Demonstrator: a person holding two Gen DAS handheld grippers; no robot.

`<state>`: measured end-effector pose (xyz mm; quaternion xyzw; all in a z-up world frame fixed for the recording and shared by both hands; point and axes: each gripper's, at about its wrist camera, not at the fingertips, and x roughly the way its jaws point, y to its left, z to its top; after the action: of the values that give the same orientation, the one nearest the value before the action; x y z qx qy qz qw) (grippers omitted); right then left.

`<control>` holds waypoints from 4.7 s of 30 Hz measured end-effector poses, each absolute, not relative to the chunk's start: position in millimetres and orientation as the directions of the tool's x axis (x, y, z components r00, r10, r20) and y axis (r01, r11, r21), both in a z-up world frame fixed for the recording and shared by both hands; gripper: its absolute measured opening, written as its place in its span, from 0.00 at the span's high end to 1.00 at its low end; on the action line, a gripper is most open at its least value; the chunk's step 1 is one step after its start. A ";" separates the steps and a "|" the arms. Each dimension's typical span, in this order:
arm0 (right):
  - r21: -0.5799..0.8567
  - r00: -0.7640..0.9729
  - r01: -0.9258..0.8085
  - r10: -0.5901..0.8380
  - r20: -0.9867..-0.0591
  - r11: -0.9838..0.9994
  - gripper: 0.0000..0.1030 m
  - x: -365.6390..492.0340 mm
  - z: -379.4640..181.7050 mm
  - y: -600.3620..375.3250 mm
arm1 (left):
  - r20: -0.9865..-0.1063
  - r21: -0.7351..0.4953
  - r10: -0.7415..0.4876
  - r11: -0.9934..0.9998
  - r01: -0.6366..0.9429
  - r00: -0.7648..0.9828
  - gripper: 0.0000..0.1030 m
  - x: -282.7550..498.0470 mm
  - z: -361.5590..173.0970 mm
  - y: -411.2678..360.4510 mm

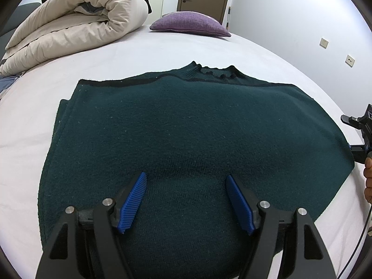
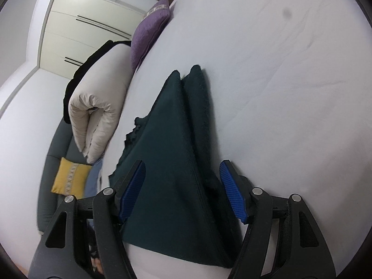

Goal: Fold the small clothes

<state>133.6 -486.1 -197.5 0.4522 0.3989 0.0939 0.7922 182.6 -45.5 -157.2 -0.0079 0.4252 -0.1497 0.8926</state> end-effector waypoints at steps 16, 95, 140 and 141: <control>0.783 0.531 0.215 0.603 -0.595 0.584 0.70 149.1 -205.7 -453.7 | -0.751 -0.169 -0.297 0.950 0.263 0.590 0.29 185.2 -156.7 -46.0; 0.437 0.530 -0.260 0.506 -0.681 0.861 0.47 117.2 -84.6 -240.0 | -0.584 -0.765 -0.734 0.640 0.067 0.347 0.86 288.6 -133.4 50.4; 0.744 0.407 -0.166 0.732 -0.546 0.647 0.69 129.2 -167.2 -293.4 | -0.722 -0.308 -0.348 0.936 0.173 0.598 0.82 201.5 -155.8 62.5; 0.747 0.406 -0.179 0.739 -0.537 0.641 0.69 127.1 -167.9 -293.7 | -0.720 -0.308 -0.348 0.936 0.173 0.600 0.82 199.3 -155.3 63.6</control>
<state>127.1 -293.7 -167.9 0.3055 0.4590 0.2939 0.7808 199.3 63.6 -155.3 -0.1034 0.4222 -0.1466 0.8886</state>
